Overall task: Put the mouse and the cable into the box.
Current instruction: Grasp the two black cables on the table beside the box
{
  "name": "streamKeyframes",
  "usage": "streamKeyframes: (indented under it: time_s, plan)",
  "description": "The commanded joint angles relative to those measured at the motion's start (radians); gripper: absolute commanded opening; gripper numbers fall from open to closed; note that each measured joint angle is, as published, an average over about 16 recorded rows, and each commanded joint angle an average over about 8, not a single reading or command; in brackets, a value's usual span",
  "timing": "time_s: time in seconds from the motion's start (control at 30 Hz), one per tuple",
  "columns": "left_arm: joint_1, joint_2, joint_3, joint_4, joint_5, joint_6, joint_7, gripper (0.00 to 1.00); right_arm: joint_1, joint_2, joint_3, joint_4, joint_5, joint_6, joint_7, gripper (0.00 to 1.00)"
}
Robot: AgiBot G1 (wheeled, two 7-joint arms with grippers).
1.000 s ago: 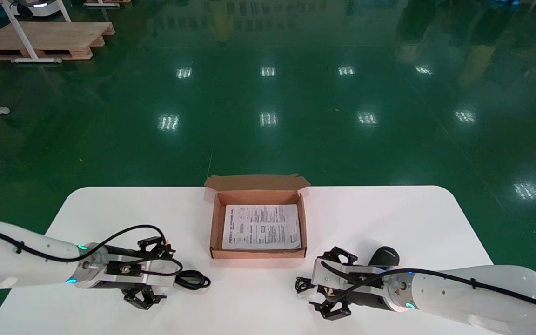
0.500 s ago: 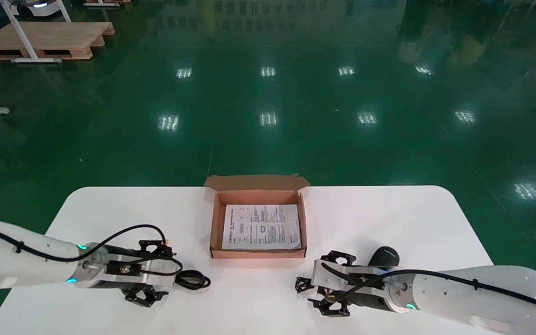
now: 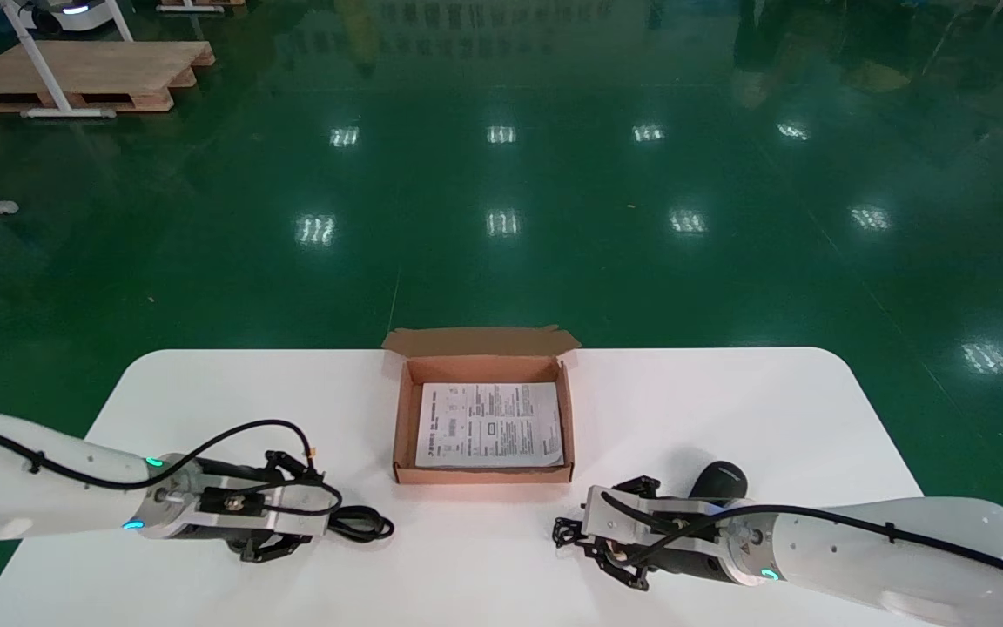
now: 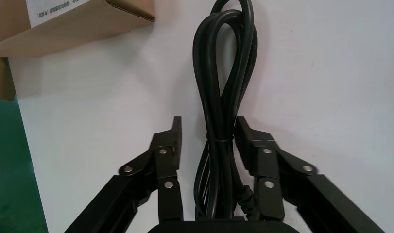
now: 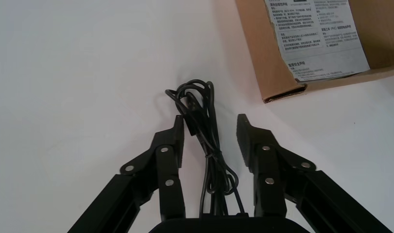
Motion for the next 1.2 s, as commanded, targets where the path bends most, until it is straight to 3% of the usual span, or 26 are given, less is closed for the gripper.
streamKeyframes:
  time_s: [0.03, 1.0, 1.2]
  plan:
    - [0.0, 0.0, 0.0, 0.0, 0.0, 0.0, 0.0, 0.0, 0.0, 0.0, 0.0, 0.001, 0.0, 0.0, 0.0, 0.0]
    - [0.0, 0.0, 0.0, 0.0, 0.0, 0.0, 0.0, 0.0, 0.001, 0.003, 0.001, 0.003, 0.0, 0.0, 0.0, 0.0]
    - [-0.043, -0.021, -0.01, -0.024, 0.001, -0.003, 0.011, 0.0, 0.058, 0.033, 0.02, -0.006, -0.009, 0.04, -0.017, 0.0]
